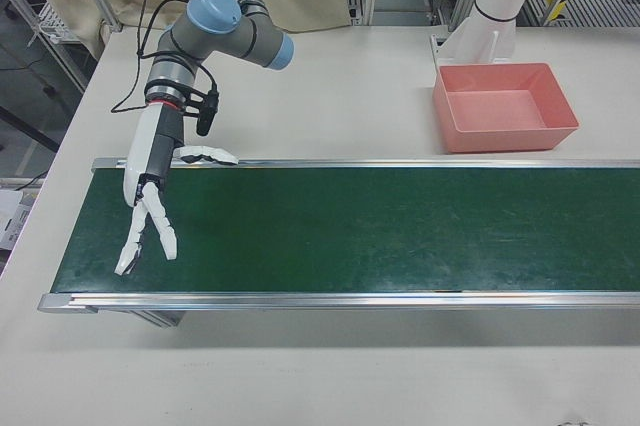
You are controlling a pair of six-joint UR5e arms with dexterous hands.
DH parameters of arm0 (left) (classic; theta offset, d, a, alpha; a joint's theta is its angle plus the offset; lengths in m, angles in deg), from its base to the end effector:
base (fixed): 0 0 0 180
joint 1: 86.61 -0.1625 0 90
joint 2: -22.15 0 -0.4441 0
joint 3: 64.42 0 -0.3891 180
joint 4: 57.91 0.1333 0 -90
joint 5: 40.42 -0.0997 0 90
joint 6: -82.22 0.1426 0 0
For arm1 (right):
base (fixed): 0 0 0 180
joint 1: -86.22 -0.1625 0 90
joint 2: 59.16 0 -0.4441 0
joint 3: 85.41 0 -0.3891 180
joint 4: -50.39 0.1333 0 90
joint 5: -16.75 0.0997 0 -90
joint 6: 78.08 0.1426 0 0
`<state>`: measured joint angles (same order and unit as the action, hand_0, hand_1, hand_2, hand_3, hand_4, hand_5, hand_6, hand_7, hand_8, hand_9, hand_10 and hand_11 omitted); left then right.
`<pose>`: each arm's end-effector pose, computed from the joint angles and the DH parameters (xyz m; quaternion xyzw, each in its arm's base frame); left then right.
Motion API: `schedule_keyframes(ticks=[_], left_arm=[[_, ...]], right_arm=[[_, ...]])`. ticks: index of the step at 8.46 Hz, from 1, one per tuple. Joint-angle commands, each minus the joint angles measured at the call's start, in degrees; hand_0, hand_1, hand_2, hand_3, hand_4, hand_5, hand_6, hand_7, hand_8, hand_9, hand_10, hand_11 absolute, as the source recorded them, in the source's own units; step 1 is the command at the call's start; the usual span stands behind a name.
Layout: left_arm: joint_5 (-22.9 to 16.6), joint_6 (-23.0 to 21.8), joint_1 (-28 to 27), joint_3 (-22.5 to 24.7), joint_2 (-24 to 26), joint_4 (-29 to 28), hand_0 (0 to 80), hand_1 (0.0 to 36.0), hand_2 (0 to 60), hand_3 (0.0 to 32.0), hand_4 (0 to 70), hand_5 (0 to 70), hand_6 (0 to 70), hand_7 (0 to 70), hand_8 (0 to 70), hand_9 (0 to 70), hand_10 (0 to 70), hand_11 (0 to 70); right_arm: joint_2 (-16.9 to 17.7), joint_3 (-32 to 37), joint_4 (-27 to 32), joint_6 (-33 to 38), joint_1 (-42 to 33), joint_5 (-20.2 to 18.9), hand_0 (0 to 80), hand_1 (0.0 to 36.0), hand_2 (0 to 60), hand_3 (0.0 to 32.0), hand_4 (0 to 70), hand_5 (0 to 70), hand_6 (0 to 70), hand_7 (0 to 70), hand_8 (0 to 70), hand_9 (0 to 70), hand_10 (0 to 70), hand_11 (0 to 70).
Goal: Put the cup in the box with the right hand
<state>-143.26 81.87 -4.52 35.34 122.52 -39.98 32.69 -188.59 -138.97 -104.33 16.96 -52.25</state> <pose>-0.0197 -0.5964 0.5597 -0.1289 0.7086 -0.6822 0.1258 -0.0059 -0.5363 0.6250 0.1605 -0.7002 0.6788 0.1522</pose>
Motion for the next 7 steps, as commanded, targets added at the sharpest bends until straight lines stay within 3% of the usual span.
schedule_keyframes(ticks=[1,4,5,7], left_arm=[[0.0,0.0,0.0,0.0,0.0,0.0,0.0,0.0,0.0,0.0,0.0,0.0,0.0,0.0,0.0,0.0,0.0,0.0],[0.0,0.0,0.0,0.0,0.0,0.0,0.0,0.0,0.0,0.0,0.0,0.0,0.0,0.0,0.0,0.0,0.0,0.0],[0.0,0.0,0.0,0.0,0.0,0.0,0.0,0.0,0.0,0.0,0.0,0.0,0.0,0.0,0.0,0.0,0.0,0.0],[0.0,0.0,0.0,0.0,0.0,0.0,0.0,0.0,0.0,0.0,0.0,0.0,0.0,0.0,0.0,0.0,0.0,0.0]], right_arm=[[0.0,0.08,0.04,0.06,0.09,0.0,28.7,8.4,13.4,0.0,0.0,2.3,1.2,0.6,2.5,2.8,0.0,0.0],[-0.08,0.17,0.04,0.06,0.35,0.0,32.0,8.8,12.7,0.0,0.0,2.5,1.2,0.2,2.8,2.9,0.0,0.0],[-0.17,0.08,-0.05,0.06,0.53,-0.09,43.6,13.3,10.0,0.0,0.0,4.1,1.4,0.0,3.3,3.3,0.0,0.0],[-0.17,0.08,1.0,-0.03,0.79,-1.31,52.8,22.8,6.8,0.0,0.0,7.3,1.9,0.0,4.2,3.3,0.0,0.0]])
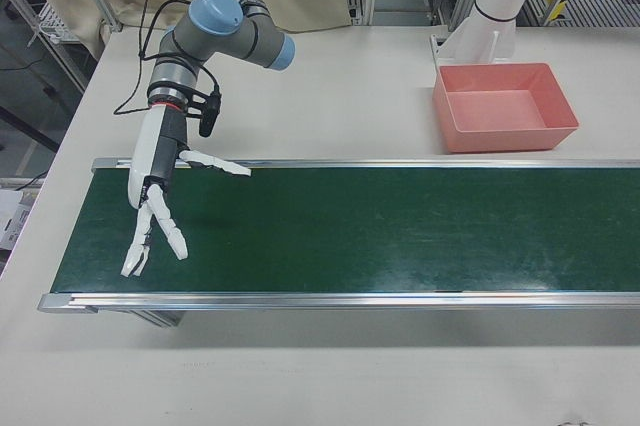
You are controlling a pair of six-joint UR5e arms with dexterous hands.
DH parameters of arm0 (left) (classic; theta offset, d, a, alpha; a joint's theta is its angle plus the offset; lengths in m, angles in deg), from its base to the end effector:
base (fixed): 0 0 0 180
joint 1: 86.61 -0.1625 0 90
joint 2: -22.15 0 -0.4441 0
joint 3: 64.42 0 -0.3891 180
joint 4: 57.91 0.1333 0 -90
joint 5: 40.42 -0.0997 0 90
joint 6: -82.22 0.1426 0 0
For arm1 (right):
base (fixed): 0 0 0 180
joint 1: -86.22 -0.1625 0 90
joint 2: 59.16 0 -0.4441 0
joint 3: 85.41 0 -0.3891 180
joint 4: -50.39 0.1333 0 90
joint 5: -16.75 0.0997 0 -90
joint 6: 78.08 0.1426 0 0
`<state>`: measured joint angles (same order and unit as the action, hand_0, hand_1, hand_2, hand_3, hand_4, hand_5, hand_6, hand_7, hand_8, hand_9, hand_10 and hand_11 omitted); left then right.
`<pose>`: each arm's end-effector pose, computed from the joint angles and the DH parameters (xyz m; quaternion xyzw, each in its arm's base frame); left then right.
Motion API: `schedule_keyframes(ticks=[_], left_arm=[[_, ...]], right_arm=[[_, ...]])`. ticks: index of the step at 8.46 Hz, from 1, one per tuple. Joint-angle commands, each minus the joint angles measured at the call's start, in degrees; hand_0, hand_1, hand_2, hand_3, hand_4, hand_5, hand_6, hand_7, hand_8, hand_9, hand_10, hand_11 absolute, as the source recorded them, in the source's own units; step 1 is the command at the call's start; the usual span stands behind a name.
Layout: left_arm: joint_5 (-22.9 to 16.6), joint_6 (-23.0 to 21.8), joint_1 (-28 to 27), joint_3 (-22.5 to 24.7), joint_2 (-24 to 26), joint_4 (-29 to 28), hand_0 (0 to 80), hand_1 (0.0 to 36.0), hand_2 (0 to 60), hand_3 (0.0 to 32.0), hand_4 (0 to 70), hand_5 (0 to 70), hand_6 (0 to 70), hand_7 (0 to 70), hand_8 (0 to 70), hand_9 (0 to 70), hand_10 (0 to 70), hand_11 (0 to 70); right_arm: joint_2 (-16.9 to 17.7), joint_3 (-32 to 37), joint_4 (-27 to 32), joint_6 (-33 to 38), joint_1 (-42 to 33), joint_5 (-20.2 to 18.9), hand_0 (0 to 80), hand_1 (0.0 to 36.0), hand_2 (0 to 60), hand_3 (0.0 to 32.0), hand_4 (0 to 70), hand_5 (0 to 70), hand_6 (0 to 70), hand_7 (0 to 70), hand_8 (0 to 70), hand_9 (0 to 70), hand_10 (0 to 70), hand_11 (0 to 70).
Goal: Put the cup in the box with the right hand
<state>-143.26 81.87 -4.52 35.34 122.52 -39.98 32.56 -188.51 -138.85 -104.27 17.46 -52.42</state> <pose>-0.0197 -0.5964 0.5597 -0.1289 0.7086 -0.6822 0.1258 -0.0115 -0.5374 0.6243 0.1559 -0.7022 0.6771 0.1552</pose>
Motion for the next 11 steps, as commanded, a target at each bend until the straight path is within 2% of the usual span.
schedule_keyframes(ticks=[1,5,11], left_arm=[[0.0,0.0,0.0,0.0,0.0,0.0,0.0,0.0,0.0,0.0,0.0,0.0,0.0,0.0,0.0,0.0,0.0,0.0],[0.0,0.0,0.09,0.0,0.0,0.0,0.0,0.0,0.0,0.0,0.0,0.0,0.0,0.0,0.0,0.0,0.0,0.0],[0.0,0.0,0.0,0.0,0.0,0.0,0.0,0.0,0.0,0.0,0.0,0.0,0.0,0.0,0.0,0.0,0.0,0.0]], right_arm=[[-0.05,0.01,1.06,-0.09,0.2,-1.14,54.3,24.1,6.1,0.0,0.0,7.7,1.7,0.0,4.0,2.8,0.0,0.0],[-0.05,0.27,1.06,-0.17,0.29,-1.14,49.8,19.9,7.8,0.0,0.0,6.3,1.4,0.0,3.7,2.6,0.0,0.0],[-0.14,0.71,1.15,0.0,0.29,-1.23,48.2,18.1,8.5,0.0,0.0,5.7,1.4,0.0,3.9,2.9,0.0,0.0]])
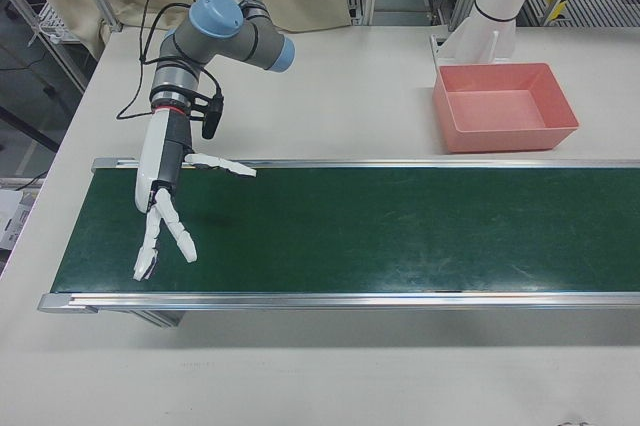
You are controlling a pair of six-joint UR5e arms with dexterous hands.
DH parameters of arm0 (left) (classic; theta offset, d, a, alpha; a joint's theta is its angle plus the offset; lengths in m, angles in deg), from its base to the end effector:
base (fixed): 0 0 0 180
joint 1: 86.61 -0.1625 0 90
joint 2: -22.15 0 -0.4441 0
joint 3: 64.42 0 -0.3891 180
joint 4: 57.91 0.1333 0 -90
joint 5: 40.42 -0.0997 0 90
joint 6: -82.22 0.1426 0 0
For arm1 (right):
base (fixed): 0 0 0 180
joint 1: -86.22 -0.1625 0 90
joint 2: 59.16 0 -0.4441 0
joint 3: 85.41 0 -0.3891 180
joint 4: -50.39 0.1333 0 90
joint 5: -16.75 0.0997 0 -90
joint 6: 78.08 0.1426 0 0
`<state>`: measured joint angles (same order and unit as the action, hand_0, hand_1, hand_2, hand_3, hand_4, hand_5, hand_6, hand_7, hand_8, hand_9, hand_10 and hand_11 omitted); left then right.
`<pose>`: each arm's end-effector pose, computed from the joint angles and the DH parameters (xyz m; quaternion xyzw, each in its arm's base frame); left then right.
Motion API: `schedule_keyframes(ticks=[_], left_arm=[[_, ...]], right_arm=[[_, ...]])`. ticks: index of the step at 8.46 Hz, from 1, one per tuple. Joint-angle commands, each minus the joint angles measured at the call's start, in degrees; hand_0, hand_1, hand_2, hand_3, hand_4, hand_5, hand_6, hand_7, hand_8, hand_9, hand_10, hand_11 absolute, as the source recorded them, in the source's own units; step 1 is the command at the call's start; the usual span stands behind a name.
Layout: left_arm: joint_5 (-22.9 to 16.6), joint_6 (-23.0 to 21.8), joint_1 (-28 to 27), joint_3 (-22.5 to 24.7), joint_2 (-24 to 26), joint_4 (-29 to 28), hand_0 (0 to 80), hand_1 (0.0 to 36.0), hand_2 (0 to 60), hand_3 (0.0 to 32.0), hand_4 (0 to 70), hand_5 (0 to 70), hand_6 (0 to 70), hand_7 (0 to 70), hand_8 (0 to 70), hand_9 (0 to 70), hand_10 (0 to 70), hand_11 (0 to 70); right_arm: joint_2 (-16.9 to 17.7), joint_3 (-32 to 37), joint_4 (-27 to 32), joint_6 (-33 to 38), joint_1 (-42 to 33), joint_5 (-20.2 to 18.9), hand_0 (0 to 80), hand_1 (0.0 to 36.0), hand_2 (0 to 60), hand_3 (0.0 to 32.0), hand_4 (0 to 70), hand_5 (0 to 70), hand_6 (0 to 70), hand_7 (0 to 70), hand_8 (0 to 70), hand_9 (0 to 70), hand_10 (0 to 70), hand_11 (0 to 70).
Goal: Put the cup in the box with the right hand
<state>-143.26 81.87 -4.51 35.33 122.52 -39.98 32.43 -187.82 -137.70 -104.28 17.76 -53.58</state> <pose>-0.0198 -0.5964 0.5598 -0.1288 0.7085 -0.6823 0.1258 -0.0181 -0.5398 0.6266 0.1468 -0.7077 0.6718 0.1621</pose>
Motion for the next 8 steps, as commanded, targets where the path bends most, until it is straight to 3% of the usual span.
schedule_keyframes(ticks=[1,8], left_arm=[[0.0,0.0,-0.01,0.0,0.0,0.0,0.0,0.0,0.0,0.0,0.0,0.0,0.0,0.0,0.0,0.0,0.0,0.0],[0.0,0.0,-0.01,0.0,0.0,0.0,0.0,0.0,0.0,0.0,0.0,0.0,0.0,0.0,0.0,0.0,0.0,0.0]], right_arm=[[0.0,0.02,0.0,0.0,-0.01,-0.07,48.1,18.1,8.8,0.0,0.0,5.7,1.5,0.0,3.9,2.9,0.0,0.0],[-0.09,1.33,0.09,0.27,0.16,0.02,46.5,15.8,9.7,0.0,0.0,5.1,1.3,0.0,4.1,3.4,0.0,0.0]])
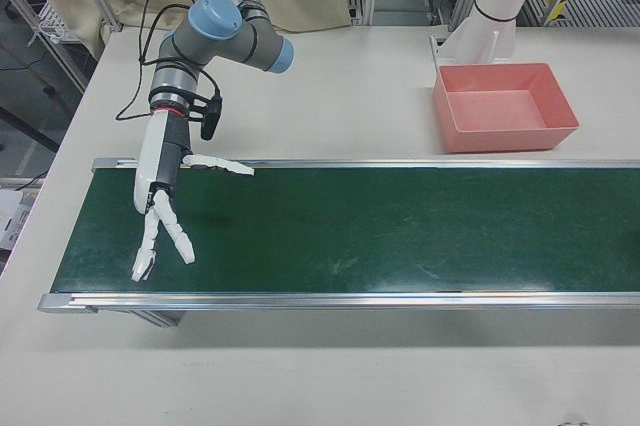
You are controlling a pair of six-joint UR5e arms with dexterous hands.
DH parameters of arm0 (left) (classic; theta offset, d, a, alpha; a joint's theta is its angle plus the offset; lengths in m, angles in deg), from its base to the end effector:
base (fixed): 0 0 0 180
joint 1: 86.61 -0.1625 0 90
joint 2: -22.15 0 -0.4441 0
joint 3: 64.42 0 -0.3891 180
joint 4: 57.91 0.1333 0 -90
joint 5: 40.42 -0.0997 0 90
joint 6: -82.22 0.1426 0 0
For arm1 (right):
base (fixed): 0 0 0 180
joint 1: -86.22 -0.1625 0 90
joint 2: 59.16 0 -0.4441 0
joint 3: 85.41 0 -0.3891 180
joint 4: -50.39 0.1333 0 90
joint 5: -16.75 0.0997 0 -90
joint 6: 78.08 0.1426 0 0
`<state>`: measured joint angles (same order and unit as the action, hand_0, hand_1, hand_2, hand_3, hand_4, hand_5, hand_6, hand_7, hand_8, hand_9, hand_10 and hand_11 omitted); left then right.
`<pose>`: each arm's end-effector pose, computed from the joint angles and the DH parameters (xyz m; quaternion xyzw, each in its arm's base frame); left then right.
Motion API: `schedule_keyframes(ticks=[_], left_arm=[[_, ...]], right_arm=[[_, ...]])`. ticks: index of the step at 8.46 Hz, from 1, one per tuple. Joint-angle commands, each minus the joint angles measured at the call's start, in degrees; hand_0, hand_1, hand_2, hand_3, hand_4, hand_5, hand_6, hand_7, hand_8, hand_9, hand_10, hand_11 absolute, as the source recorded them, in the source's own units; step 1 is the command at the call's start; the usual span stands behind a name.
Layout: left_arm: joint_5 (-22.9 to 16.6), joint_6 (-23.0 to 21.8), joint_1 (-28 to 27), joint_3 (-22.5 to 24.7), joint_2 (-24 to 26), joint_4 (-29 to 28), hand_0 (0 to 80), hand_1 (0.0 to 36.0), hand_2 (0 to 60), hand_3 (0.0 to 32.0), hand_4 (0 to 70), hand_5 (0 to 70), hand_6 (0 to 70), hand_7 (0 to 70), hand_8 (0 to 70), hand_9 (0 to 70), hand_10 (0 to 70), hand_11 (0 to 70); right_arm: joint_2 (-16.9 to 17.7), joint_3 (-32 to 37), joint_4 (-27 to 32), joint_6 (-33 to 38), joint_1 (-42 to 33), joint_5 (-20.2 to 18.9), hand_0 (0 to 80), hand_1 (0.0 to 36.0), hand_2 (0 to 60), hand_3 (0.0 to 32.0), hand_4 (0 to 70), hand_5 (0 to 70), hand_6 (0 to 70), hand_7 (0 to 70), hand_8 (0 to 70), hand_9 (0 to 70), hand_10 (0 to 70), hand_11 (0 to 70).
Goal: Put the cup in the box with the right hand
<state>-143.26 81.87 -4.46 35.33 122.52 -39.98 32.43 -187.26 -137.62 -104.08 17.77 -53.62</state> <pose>-0.0203 -0.5964 0.5598 -0.1285 0.7086 -0.6824 0.1255 -0.0183 -0.5397 0.6315 0.1456 -0.7052 0.6745 0.1629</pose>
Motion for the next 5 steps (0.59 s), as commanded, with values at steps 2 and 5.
schedule_keyframes(ticks=[2,5], left_arm=[[0.0,0.0,-0.06,0.0,0.0,0.0,0.0,0.0,0.0,0.0,0.0,0.0,0.0,0.0,0.0,0.0,0.0,0.0],[0.0,0.0,-0.06,0.0,0.0,0.0,0.0,0.0,0.0,0.0,0.0,0.0,0.0,0.0,0.0,0.0,0.0,0.0]], right_arm=[[-0.09,0.86,0.01,0.07,0.16,-0.03,46.8,16.4,9.7,0.0,0.0,5.2,1.2,0.0,4.0,3.0,0.0,0.0],[-0.18,0.86,0.01,0.07,0.16,-0.03,48.0,17.8,8.8,0.0,0.0,5.7,1.2,0.0,4.0,2.9,0.0,0.0]])
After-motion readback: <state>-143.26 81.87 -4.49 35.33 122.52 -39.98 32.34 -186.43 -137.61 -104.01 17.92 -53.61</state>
